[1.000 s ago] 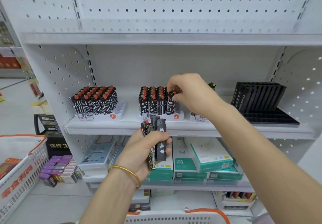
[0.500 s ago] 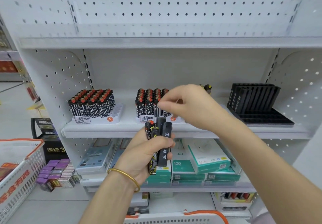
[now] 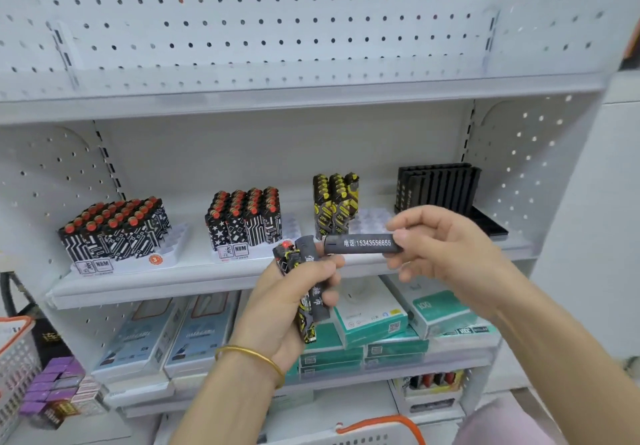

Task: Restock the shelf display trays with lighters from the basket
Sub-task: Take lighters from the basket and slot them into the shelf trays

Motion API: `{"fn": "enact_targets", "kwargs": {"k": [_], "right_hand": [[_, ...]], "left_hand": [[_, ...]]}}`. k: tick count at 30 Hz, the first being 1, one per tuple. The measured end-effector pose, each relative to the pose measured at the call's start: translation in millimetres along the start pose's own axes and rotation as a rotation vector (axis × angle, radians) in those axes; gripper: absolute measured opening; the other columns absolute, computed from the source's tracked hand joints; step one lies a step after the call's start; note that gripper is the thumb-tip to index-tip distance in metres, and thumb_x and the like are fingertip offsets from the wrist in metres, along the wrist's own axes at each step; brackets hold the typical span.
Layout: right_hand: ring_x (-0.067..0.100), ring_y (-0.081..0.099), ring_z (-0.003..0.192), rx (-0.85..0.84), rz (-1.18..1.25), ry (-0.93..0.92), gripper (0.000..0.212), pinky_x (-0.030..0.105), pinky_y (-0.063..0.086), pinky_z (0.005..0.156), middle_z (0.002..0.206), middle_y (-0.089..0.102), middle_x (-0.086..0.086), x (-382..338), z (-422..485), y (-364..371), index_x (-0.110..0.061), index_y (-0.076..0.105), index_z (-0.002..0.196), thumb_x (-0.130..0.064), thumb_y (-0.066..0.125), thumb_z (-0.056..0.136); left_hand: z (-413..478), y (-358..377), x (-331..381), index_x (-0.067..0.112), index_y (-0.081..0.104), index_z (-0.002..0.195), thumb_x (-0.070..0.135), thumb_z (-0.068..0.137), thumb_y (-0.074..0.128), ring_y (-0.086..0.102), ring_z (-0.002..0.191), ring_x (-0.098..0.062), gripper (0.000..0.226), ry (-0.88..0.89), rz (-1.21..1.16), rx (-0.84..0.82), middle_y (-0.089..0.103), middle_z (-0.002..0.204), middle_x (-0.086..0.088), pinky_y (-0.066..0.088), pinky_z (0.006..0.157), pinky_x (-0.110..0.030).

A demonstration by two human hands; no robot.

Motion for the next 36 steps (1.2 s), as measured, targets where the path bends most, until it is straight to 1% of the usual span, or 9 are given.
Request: {"fn": "enact_targets", "kwargs": {"k": [2, 5, 9, 12, 15, 18, 25, 30, 36], "right_hand": [[0.022, 0.065, 0.065, -0.013, -0.007, 0.02, 0.016, 0.027, 0.054, 0.054, 0.075, 0.069, 0.013, 7.8, -9.1, -6.2, -0.009, 0.066, 0.094, 0.001, 0.055, 0.089], [0.02, 0.063, 0.064, -0.047, -0.036, 0.023, 0.017, 0.028, 0.054, 0.055, 0.077, 0.068, 0.013, 12.1, -15.9, -12.3, -0.009, 0.065, 0.09, 0.004, 0.054, 0.088], [0.021, 0.065, 0.064, -0.082, -0.107, -0.005, 0.011, 0.025, 0.054, 0.055, 0.078, 0.064, 0.012, 12.1, -18.8, -18.7, -0.005, 0.061, 0.093, 0.002, 0.061, 0.084], [0.018, 0.065, 0.067, -0.036, -0.168, -0.031, 0.018, 0.031, 0.055, 0.063, 0.078, 0.065, 0.006, 14.4, -18.9, -26.6, -0.015, 0.062, 0.095, -0.003, 0.067, 0.081], [0.008, 0.062, 0.078, 0.088, -0.595, -0.235, 0.034, 0.032, 0.052, 0.076, 0.083, 0.065, -0.009, 8.0, -23.0, -33.3, -0.031, 0.057, 0.109, -0.024, 0.072, 0.079], [0.006, 0.056, 0.085, 0.216, -0.973, -0.403, 0.051, 0.028, 0.048, 0.073, 0.09, 0.061, -0.013, -2.5, -29.0, -32.0, -0.035, 0.045, 0.127, -0.038, 0.067, 0.08], [0.003, 0.05, 0.079, 0.172, -0.819, -0.393, 0.05, 0.024, 0.043, 0.074, 0.089, 0.056, -0.015, -4.3, -12.4, -44.7, -0.029, 0.042, 0.128, -0.02, 0.064, 0.085], [0.012, 0.055, 0.075, 0.282, -0.678, -0.417, 0.059, 0.023, 0.047, 0.073, 0.091, 0.049, -0.012, -22.3, 20.8, -79.7, -0.029, 0.039, 0.131, -0.005, 0.061, 0.082], [0.017, 0.058, 0.088, 0.267, -0.702, -0.455, 0.048, 0.018, 0.048, 0.075, 0.103, 0.048, -0.002, -29.2, 56.0, -91.9, -0.02, 0.044, 0.126, 0.002, 0.057, 0.085]], "left_hand": [[3.4, 15.2, -3.1, 0.009, 0.067, 0.072, 0.004, 0.062, 0.065, 0.049, 0.047, -0.012, 0.012, 0.022, -0.043, 0.007, 0.057, 0.064, -0.009, 0.038, 0.041, -0.017], [10.6, 30.6, -11.9, 0.005, 0.057, 0.084, -0.002, 0.076, 0.062, 0.046, 0.048, -0.01, 0.012, 0.038, -0.061, 0.028, 0.051, 0.06, -0.005, 0.038, 0.04, -0.017], [17.4, 45.4, -20.7, 0.006, 0.055, 0.079, -0.002, 0.083, 0.059, 0.044, 0.047, -0.011, 0.01, 0.054, 0.008, 0.042, 0.048, 0.058, -0.004, 0.037, 0.038, -0.018], [20.1, 56.2, -23.3, 0.007, 0.056, 0.077, -0.002, 0.084, 0.059, 0.043, 0.045, -0.012, 0.012, 0.07, 0.058, 0.035, 0.048, 0.056, -0.003, 0.037, 0.038, -0.019], [22.7, 65.2, -25.8, 0.009, 0.057, 0.071, 0.0, 0.084, 0.06, 0.042, 0.045, -0.013, 0.016, 0.101, 0.124, 0.029, 0.048, 0.053, -0.003, 0.035, 0.04, -0.021], [24.6, 76.8, -28.1, 0.008, 0.057, 0.07, -0.001, 0.083, 0.06, 0.042, 0.046, -0.013, 0.016, 0.13, 0.166, 0.008, 0.048, 0.053, -0.003, 0.035, 0.041, -0.023], [38.5, 99.1, -28.2, 0.007, 0.06, 0.078, -0.002, 0.083, 0.061, 0.044, 0.045, -0.012, 0.01, 0.139, 0.21, -0.017, 0.049, 0.051, -0.002, 0.037, 0.04, -0.021], [46.9, 101.8, -29.9, 0.006, 0.058, 0.084, -0.008, 0.079, 0.062, 0.046, 0.049, -0.013, 0.015, 0.086, 0.173, -0.024, 0.05, 0.054, -0.002, 0.038, 0.042, -0.022], [47.0, 96.5, -36.0, 0.004, 0.047, 0.082, -0.01, 0.082, 0.052, 0.044, 0.05, -0.016, 0.015, 0.004, 0.138, -0.019, 0.049, 0.06, -0.007, 0.038, 0.04, -0.022]]}}
Point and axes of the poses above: each hand's wrist, its own z-axis towards the middle knuckle, its own y-axis out of the palm, x = y × z, the point moved 7 cm from there along z, towards the middle knuckle
